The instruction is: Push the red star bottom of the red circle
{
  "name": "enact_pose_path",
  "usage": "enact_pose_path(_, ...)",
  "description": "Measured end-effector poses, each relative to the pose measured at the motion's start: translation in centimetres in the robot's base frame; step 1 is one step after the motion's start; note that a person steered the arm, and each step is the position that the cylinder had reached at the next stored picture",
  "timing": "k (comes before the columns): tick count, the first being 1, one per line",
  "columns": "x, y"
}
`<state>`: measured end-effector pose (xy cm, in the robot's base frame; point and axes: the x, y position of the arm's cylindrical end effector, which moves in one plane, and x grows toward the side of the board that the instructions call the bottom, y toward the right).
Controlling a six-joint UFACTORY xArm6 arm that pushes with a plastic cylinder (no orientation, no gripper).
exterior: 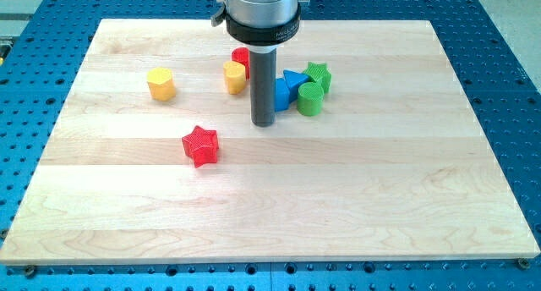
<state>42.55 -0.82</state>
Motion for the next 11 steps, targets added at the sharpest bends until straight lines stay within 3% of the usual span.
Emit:
enact_pose_path(2,2.4,0.1)
enact_pose_path(3,9.8,-0.6)
enact_pose_path(4,8.6,-6.9)
enact_pose_path(5,2.6,-12.6)
enact_pose_path(6,7.4,-11.0)
enact_pose_path(7,4.1,-15.3)
enact_pose_path(8,-2.9,-14.8)
enact_pose_path(11,-1.5,-14.8)
